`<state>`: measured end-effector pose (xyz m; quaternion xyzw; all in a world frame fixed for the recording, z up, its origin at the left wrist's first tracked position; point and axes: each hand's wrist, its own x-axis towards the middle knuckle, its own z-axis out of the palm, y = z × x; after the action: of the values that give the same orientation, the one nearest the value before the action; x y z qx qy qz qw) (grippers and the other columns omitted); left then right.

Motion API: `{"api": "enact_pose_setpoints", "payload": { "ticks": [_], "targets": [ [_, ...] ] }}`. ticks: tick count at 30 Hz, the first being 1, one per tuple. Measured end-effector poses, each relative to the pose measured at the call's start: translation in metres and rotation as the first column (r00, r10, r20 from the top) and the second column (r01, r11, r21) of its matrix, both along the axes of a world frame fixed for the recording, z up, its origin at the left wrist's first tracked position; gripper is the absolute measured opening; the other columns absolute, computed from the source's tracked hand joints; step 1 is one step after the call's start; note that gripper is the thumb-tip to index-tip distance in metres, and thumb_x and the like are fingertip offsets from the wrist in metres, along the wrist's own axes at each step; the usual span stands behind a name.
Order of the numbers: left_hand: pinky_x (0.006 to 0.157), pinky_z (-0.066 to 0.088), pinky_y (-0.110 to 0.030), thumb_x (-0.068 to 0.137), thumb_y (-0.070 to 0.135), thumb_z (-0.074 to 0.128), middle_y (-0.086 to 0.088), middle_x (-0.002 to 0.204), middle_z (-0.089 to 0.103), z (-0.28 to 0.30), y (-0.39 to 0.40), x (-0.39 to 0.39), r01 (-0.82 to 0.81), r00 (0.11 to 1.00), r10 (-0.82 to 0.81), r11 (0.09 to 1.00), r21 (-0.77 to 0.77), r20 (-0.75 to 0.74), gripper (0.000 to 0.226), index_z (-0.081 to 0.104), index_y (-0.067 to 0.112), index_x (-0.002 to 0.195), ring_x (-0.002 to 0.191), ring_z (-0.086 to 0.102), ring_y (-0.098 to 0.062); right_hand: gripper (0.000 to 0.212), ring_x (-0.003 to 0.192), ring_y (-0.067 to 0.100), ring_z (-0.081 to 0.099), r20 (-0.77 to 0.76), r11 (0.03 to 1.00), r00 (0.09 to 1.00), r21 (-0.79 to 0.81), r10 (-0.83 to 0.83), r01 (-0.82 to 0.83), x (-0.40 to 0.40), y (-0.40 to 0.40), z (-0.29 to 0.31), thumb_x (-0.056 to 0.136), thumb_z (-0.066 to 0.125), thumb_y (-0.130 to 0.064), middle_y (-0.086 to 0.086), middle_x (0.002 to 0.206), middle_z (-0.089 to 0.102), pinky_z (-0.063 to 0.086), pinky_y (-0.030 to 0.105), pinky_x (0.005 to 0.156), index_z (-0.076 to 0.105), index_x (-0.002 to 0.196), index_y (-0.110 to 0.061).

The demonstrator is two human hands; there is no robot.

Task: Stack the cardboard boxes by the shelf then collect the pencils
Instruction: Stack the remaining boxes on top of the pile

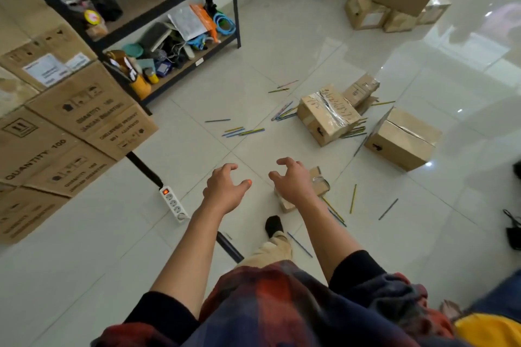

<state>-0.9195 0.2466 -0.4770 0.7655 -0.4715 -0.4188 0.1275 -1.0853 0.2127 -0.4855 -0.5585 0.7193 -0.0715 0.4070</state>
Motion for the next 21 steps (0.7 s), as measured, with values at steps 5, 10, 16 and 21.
{"api": "enact_pose_setpoints", "payload": {
  "ticks": [5,10,16,21],
  "targets": [
    [0.107,0.038,-0.049,0.089,0.042,0.064,-0.006,0.146,0.04,-0.008,-0.056,-0.045,-0.004,1.0,0.005,1.0,0.02,-0.021,0.057,0.044,0.023,0.139,0.13,0.044,-0.028,0.047,0.127,0.028,0.044,0.002,1.0,1.0,0.031,-0.003,0.003,-0.041,-0.052,-0.003,0.094,0.057,-0.038,0.007,0.139,0.046,0.04,0.043,0.105,0.048,0.138,-0.025],
    [0.107,0.038,-0.049,0.089,0.04,0.064,-0.007,0.146,0.039,-0.012,-0.103,-0.084,0.03,0.999,-0.028,0.996,0.078,-0.029,0.056,0.044,0.023,0.139,0.129,0.045,-0.029,0.046,0.124,0.025,0.048,0.018,0.998,0.999,0.059,-0.028,0.027,-0.08,-0.095,-0.011,0.093,0.057,-0.036,0.008,0.138,0.047,0.041,0.039,0.103,0.05,0.136,-0.022],
    [0.108,0.037,-0.047,0.089,0.04,0.065,-0.007,0.145,0.041,-0.013,-0.151,-0.116,0.057,0.998,-0.056,0.996,0.074,-0.008,0.055,0.046,0.022,0.137,0.129,0.045,-0.028,0.044,0.12,0.024,0.052,0.025,0.995,0.999,0.091,-0.046,0.043,-0.118,-0.13,-0.019,0.093,0.057,-0.037,0.007,0.136,0.049,0.042,0.036,0.098,0.052,0.134,-0.023],
    [0.107,0.038,-0.047,0.088,0.042,0.064,-0.006,0.144,0.042,-0.009,-0.186,-0.147,0.068,0.998,-0.068,0.993,0.101,0.004,0.055,0.046,0.024,0.137,0.128,0.046,-0.029,0.043,0.12,0.024,0.053,0.018,0.995,0.999,0.089,-0.036,0.035,-0.152,-0.17,-0.018,0.092,0.057,-0.037,0.006,0.136,0.05,0.044,0.039,0.1,0.054,0.133,-0.023]
  ]
}}
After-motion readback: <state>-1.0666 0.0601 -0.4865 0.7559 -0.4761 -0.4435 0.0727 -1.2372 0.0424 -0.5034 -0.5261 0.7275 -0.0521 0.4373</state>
